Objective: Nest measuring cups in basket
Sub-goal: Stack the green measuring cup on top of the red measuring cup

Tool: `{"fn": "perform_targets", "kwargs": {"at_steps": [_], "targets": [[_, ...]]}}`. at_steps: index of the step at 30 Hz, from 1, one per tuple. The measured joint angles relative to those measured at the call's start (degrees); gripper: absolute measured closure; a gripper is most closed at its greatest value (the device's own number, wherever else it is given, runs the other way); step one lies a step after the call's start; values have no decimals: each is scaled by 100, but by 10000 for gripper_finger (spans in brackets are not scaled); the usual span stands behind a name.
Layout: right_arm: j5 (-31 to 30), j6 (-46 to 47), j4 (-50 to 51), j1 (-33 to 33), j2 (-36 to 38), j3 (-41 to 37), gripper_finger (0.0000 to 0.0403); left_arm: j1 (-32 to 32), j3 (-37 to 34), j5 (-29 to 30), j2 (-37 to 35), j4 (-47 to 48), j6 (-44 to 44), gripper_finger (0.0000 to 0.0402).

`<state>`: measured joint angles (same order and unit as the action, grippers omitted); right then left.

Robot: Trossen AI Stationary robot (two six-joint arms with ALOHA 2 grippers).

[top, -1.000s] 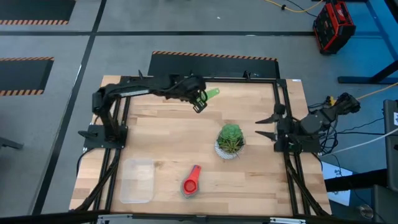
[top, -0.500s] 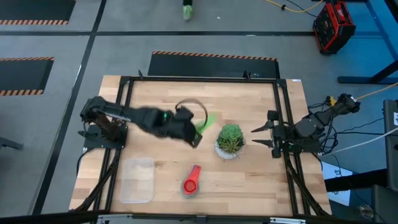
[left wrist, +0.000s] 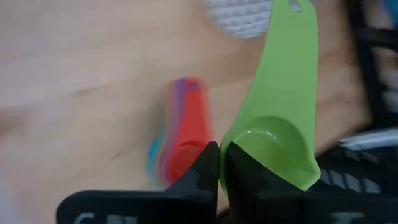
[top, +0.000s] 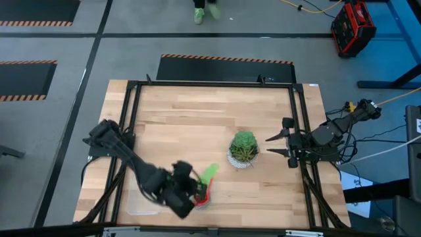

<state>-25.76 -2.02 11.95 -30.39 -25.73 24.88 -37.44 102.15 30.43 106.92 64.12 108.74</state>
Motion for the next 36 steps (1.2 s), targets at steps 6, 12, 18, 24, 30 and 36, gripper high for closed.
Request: {"fn": "perform_targets", "kwargs": {"at_steps": [6, 12, 18, 24, 30, 36], "targets": [[-4, -1, 6, 0, -46, 0, 230, -340, -7, -35, 653, -89, 1298, 395], [-6, -2, 27, 2, -91, 0, 230, -434, -7, -149, 1121, -181, 1976, 395], [-5, -2, 34, 2, -90, 0, 230, -403, -7, -197, 1322, -233, 2169, 395], [-7, -2, 33, 0, -90, 0, 230, -340, -7, -292, 1369, -273, 2168, 395], [-6, -2, 33, 2, -90, 0, 230, -268, -7, -428, 1383, -265, 2165, 394], [-7, -4, 32, 2, -90, 0, 230, -220, 4, -584, 1519, -365, 2140, 390]]}}
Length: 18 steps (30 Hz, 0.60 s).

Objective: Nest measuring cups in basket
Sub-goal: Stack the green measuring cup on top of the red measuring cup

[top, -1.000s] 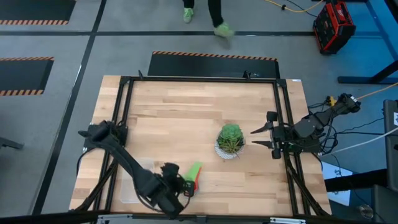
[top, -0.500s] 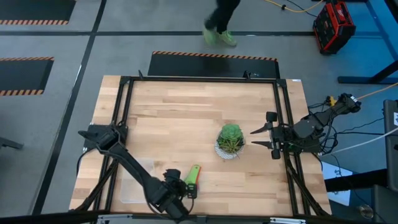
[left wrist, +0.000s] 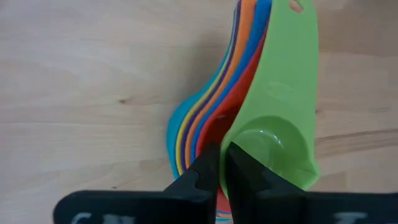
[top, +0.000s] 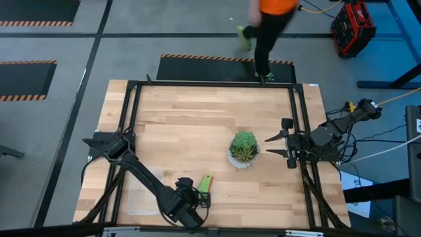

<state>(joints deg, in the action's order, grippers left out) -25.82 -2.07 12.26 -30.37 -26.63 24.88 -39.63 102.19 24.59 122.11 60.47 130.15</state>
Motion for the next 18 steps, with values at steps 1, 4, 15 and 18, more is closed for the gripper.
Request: {"fn": "perform_targets", "kwargs": {"at_steps": [1, 4, 15, 18], "targets": [[0, -1, -1, -1, 0, 0, 230, 4, -2, 9, 26, 8, 2, 389], [0, -2, 5, 0, 0, 0, 230, 4, -13, -28, 30, 16, 0, 387], [0, -2, 7, -2, 0, 0, 230, 26, -13, -30, 25, -3, -56, 386], [0, -2, 7, -2, 0, 0, 230, 39, -13, -5, 25, -7, -131, 383]]}}
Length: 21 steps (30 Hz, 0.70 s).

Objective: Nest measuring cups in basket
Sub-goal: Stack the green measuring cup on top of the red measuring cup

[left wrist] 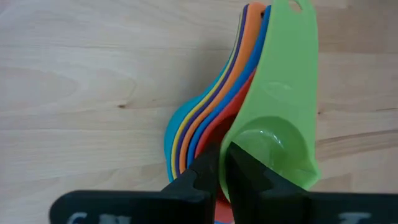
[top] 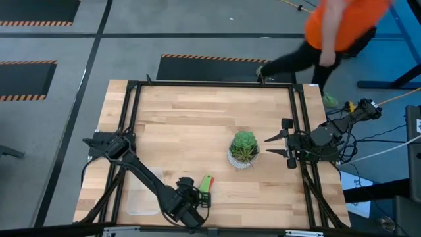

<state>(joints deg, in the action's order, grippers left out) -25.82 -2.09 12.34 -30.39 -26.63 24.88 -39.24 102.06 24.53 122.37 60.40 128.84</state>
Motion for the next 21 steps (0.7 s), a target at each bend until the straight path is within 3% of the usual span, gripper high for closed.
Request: {"fn": "perform_targets", "kwargs": {"at_steps": [12, 21], "targets": [[0, 2, 11, 2, 0, 0, 230, -2, 0, 7, 0, -94, -42, 313], [0, 2, 17, 0, 0, 2, 230, -40, 0, -5, 0, -98, -37, 307]]}}
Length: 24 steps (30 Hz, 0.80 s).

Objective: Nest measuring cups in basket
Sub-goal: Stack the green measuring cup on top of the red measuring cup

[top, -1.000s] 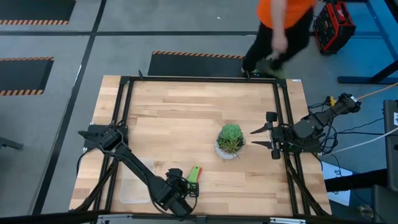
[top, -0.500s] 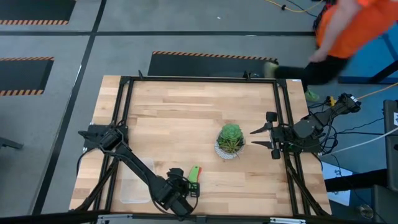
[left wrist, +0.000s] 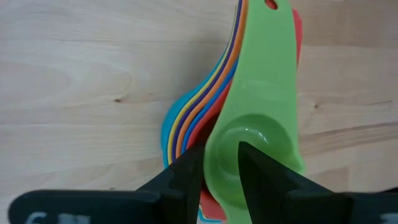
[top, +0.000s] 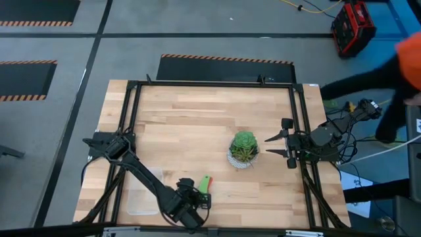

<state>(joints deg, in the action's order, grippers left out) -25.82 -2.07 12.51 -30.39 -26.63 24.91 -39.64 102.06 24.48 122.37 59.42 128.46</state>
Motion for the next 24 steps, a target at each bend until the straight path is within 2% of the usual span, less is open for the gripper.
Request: {"fn": "perform_targets", "kwargs": {"at_steps": [24], "targets": [[0, 0, 24, 2, 2, 0, 230, -54, 2, -12, -66, 184, 44, 307]]}}
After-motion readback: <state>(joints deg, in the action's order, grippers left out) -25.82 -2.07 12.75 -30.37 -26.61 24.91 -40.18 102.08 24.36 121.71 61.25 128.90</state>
